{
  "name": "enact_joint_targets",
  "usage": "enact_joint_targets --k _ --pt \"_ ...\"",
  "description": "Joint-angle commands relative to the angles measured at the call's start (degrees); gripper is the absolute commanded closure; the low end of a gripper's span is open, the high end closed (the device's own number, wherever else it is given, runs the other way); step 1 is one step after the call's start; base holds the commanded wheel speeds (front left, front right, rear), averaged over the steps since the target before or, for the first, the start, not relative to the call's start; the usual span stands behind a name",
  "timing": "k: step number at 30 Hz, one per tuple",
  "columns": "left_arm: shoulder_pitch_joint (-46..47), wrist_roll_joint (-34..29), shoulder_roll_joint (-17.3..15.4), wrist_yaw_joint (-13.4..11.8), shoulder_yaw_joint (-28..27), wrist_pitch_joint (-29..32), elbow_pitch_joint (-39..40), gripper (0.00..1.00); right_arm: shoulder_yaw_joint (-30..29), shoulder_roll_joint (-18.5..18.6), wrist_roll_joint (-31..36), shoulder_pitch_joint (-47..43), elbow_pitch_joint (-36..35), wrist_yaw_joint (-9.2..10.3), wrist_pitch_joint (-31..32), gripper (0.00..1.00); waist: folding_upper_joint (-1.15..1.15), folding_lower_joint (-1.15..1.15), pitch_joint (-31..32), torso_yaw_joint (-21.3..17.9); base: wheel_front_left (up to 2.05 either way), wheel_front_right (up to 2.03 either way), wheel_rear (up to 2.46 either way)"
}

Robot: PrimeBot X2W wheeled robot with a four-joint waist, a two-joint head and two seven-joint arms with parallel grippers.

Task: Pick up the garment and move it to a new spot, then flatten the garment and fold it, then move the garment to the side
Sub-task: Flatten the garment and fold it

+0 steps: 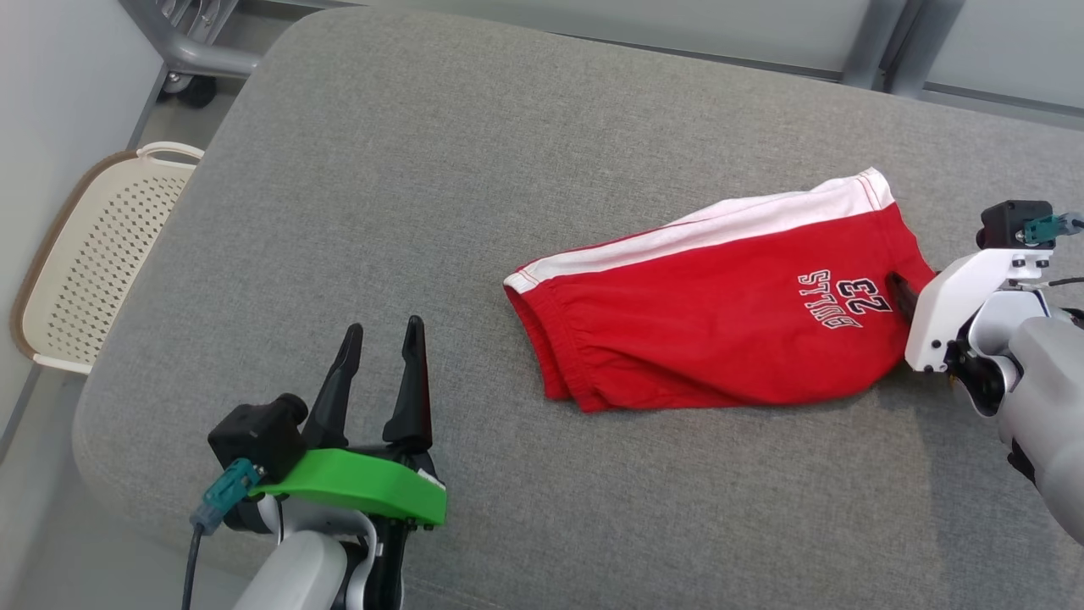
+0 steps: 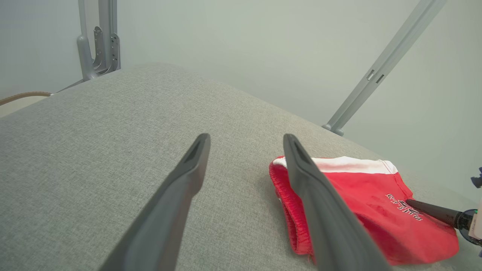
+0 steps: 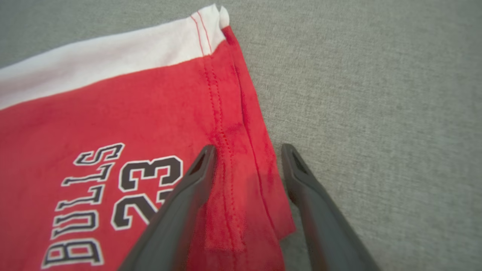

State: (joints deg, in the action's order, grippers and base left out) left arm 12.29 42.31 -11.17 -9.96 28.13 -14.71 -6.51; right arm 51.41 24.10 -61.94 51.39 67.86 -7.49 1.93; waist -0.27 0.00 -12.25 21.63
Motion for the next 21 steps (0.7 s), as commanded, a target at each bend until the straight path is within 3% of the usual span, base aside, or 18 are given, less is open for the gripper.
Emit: enact_joint_targets --k 1,2,11,21 --pt "-0.8 0.09 -0.23 -0.17 -0.12 -0.23 0.06 0.0 0.3 -0.55 -0.36 -1.15 -0.11 0.0 -0.11 0.93 0.27 0.0 0.02 -0.16 0.0 0.0 0.0" --pt "-0.87 0.04 -0.3 -0.18 -0.14 -0.23 0.04 0.0 0.28 -0.59 -0.41 -1.03 -0.6 0.0 -0.74 1.0 0.27 0.0 0.06 -0.31 0.0 0.0 0.0" --pt "-1.86 -0.14 -0.81 -0.36 0.32 0.02 -0.12 0.0 -0.17 -0.12 -2.48 -2.42 -5.6 0.0 -5.85 1.0 0.27 0.0 2.27 -3.54 0.0 0.0 0.0" --pt "-4.01 -0.24 -2.06 -0.94 0.8 0.85 1.44 0.0 -0.89 1.05 -5.34 -9.61 -12.91 0.0 -13.0 1.0 0.27 0.0 5.6 -10.0 0.0 0.0 0.0"
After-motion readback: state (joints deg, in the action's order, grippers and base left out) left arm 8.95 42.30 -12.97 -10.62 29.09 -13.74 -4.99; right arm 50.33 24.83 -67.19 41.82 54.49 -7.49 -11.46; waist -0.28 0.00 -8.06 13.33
